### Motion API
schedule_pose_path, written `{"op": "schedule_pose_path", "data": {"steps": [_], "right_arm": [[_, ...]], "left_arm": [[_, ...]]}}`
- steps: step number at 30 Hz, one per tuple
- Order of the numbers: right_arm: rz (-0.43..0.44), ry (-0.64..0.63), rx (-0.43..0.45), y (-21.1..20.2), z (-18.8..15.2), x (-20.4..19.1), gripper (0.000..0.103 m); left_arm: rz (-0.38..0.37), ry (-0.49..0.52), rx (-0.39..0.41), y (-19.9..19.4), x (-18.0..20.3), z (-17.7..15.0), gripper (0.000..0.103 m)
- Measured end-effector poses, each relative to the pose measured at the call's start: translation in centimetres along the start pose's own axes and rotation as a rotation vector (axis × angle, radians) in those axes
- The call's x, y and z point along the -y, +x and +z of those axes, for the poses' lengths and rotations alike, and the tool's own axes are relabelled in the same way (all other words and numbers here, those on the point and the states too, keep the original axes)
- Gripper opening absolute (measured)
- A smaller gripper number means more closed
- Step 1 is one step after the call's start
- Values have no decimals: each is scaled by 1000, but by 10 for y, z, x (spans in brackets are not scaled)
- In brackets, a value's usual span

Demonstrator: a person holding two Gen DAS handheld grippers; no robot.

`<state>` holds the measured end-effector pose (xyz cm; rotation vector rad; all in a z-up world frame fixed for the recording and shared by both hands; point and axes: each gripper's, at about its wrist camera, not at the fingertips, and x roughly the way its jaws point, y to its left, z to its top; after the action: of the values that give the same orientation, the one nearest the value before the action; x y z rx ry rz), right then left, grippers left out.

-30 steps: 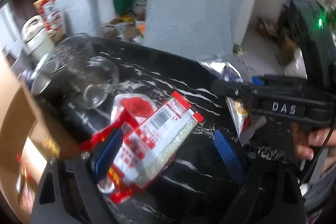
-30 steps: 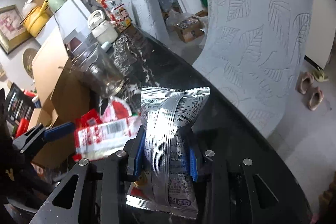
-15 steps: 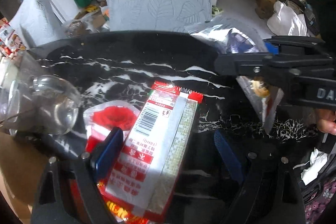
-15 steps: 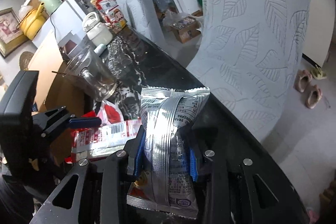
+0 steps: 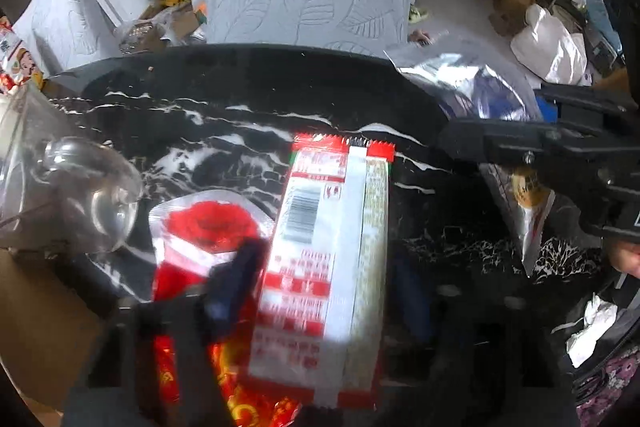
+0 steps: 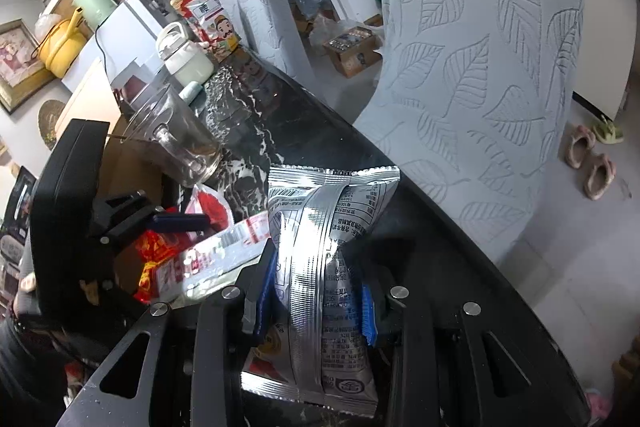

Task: Organize snacks
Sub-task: 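Grasp the red-and-white packet with the left gripper while the right gripper holds the silver bag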

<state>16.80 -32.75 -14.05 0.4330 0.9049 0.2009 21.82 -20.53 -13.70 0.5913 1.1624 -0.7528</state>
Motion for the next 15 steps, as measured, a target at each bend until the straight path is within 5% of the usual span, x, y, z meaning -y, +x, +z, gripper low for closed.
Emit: {"op": "schedule_pose_path", "data": {"steps": [4,15], "right_arm": [[0,-2,1,-1,-1,-1,34],[4,-27,23,-14,-1,-8,34]], "left_arm": [[8,-1,19,-3,5,-6,47],[12,-102,92,-36,13,-25,47]]}}
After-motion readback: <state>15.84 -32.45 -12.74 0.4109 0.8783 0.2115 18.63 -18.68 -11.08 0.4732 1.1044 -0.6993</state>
